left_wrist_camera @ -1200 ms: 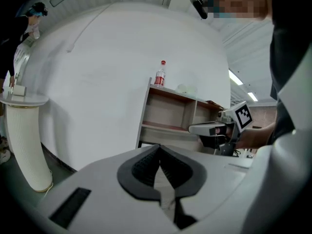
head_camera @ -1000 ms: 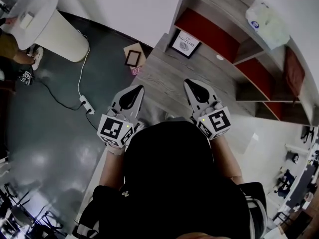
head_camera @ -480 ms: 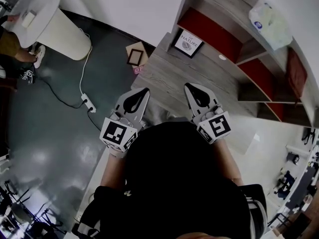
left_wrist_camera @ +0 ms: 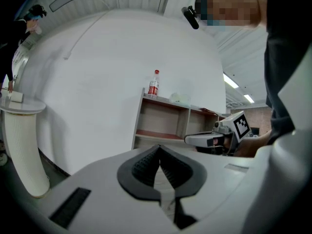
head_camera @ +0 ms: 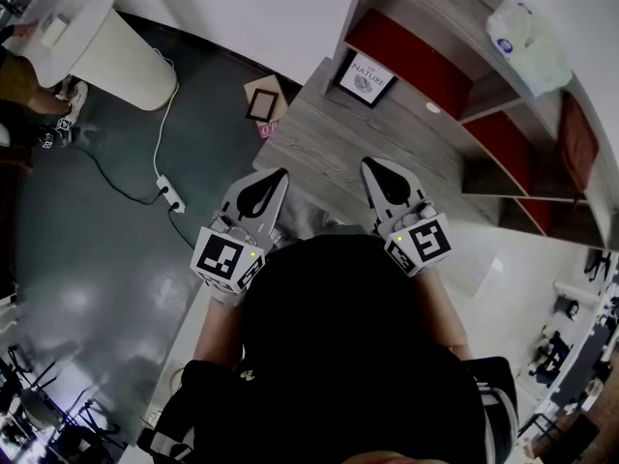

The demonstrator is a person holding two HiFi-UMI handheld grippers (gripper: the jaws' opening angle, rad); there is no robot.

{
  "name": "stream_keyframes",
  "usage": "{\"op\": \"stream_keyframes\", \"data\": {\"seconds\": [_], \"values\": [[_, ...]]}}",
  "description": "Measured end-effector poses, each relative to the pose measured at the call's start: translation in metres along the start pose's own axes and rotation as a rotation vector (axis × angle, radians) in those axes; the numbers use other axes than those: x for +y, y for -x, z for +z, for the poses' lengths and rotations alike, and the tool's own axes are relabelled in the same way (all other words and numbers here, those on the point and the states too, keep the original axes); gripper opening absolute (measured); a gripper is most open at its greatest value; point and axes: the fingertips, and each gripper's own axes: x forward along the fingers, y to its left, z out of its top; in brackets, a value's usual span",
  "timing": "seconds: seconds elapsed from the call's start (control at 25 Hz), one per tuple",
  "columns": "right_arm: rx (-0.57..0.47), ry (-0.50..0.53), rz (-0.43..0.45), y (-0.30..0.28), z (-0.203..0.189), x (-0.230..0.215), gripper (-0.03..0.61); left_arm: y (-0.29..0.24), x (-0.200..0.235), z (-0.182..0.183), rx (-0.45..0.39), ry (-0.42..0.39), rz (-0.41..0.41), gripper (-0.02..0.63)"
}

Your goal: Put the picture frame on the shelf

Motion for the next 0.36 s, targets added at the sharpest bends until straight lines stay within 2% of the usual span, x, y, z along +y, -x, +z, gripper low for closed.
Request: {"op": "stream_keyframes", "data": {"seconds": [0.36], "values": [[0.009,-0.018,0.003,0.0033,-0.0048,-0.0027,-0.003,-0.0041,-0.0042,-0.0031,0.008,0.011,0.007,0.009]]}}
